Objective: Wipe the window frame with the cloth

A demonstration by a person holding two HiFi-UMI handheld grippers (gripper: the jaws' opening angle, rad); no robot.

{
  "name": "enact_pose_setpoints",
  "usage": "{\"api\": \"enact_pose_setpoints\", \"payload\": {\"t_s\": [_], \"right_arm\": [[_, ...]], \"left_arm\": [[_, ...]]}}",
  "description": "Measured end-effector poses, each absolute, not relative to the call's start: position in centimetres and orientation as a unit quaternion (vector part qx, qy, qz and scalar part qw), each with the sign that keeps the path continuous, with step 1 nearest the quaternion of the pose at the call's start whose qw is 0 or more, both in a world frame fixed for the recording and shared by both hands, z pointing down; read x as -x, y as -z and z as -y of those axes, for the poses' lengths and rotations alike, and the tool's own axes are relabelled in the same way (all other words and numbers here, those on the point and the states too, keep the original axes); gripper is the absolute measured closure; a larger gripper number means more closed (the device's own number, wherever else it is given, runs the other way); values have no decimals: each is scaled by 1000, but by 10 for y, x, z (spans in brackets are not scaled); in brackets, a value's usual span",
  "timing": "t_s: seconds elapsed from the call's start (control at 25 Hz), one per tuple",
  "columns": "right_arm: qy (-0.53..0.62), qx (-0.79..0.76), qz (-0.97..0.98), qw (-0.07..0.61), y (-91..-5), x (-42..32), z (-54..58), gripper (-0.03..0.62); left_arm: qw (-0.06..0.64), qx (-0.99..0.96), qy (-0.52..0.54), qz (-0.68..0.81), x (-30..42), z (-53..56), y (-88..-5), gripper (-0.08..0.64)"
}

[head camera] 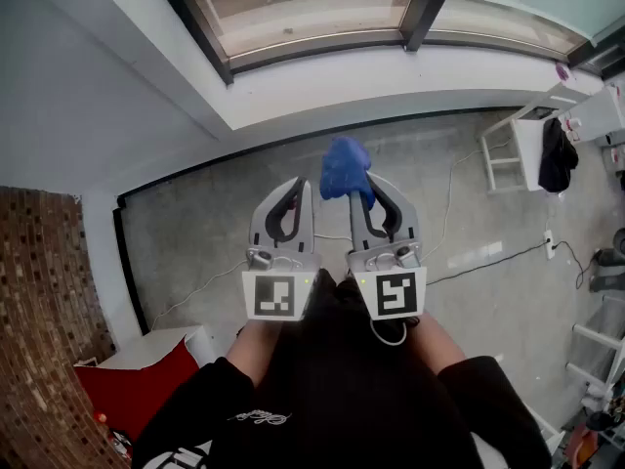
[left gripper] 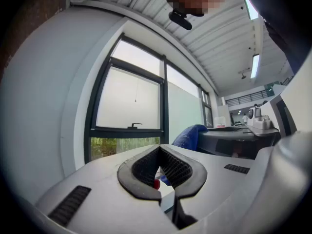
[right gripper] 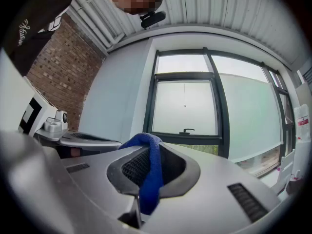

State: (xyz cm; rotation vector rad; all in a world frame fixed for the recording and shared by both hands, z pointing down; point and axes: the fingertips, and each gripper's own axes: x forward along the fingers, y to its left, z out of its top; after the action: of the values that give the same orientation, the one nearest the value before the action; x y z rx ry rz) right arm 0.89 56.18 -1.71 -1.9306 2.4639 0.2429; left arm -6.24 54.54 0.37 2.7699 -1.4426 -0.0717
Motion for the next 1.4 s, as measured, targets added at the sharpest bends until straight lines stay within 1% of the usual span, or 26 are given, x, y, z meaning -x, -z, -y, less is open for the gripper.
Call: {"api": "enact_pose_setpoints", "payload": {"t_s": [0.36,1.0,1.4], "right_arm": [[-76,610,-789,3,17,3,-566,569],[-81,602,-794,-2,17,49,-567,569],[-78,578,-812,7,14,48,-530,569]], "left_arm": [[15,-889,28,456,66,-551,-5,555],[25,-883,37,467,113,-548,-13,555],[17,-876,30,481,107,-518,-16,555]]}}
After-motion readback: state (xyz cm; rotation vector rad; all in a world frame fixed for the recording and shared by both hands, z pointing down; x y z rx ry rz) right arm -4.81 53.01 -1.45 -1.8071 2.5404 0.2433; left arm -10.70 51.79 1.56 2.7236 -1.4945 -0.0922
